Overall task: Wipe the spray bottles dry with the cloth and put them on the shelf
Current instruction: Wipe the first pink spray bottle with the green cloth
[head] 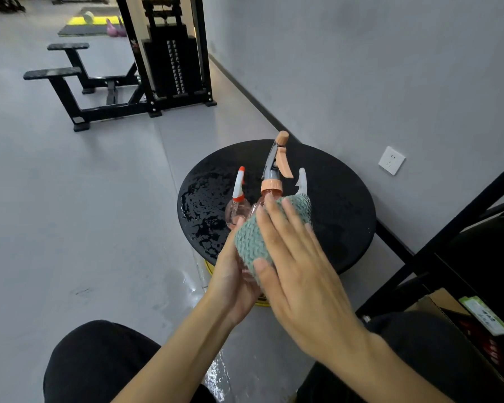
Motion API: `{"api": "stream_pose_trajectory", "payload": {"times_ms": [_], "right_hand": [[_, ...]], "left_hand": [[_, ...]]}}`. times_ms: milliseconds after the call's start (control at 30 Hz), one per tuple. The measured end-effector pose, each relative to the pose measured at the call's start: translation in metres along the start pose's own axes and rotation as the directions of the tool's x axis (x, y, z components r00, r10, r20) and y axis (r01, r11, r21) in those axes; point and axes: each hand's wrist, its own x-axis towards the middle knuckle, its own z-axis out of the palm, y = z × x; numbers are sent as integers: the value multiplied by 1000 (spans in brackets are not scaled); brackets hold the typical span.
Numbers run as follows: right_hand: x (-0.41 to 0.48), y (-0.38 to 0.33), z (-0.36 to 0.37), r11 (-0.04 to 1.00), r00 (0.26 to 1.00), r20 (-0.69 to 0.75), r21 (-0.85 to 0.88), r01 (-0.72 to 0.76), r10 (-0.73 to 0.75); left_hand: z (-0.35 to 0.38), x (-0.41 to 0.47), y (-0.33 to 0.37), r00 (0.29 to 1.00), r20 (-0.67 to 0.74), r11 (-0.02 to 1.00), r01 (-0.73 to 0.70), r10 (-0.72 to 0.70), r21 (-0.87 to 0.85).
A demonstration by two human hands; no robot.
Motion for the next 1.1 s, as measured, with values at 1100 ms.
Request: {"api": "stream_pose_trajectory", "payload": {"times_ms": [1100], "right_hand": [[-7,2,6,1000,999,23,14,-25,24]], "left_hand": [[-6,5,0,999,23,995,-29,27,98]]}}
